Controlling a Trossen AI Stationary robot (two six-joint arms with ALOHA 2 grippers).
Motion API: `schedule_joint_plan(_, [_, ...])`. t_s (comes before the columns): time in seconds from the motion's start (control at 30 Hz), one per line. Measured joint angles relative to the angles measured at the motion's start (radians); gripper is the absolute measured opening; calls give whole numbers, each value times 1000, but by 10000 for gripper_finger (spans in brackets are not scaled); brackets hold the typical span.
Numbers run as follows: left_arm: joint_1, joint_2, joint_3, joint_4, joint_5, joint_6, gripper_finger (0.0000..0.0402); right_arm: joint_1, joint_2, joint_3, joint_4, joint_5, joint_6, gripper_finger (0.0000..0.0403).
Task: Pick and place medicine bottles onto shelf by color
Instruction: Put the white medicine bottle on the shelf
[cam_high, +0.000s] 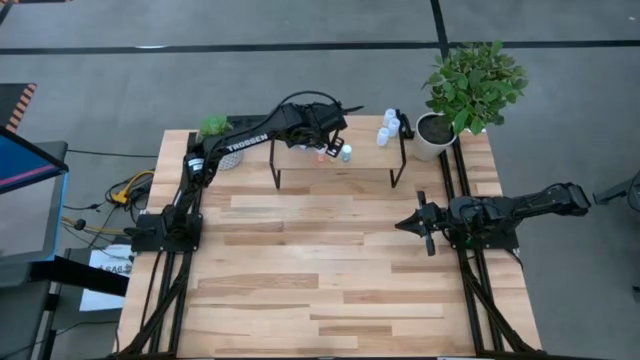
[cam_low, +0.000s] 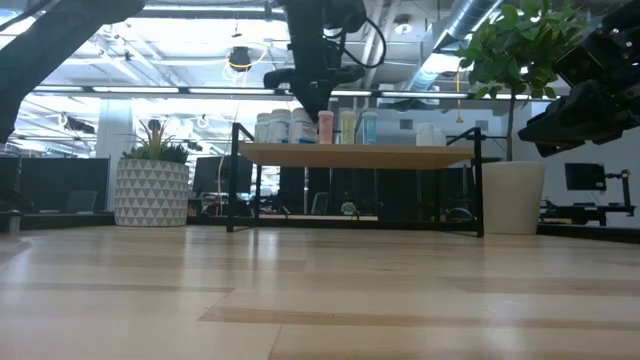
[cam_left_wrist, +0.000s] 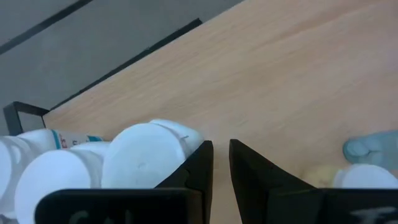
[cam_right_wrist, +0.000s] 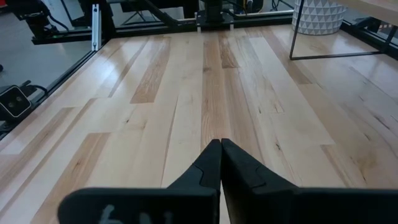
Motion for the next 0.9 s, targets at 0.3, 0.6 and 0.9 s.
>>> schedule_joint_plan(0.3, [-32,0,0,11,-19,7,43,0,0,0,0,0,0,33])
schedule_joint_plan(0.6, [-66,-12,120,-21,-110,91,43,0,0,0,0,0,1,33])
schedule_joint_plan(0.9, [-107,-75,106,-178,-151,99,43,-1,-1,0,4,1,3,33])
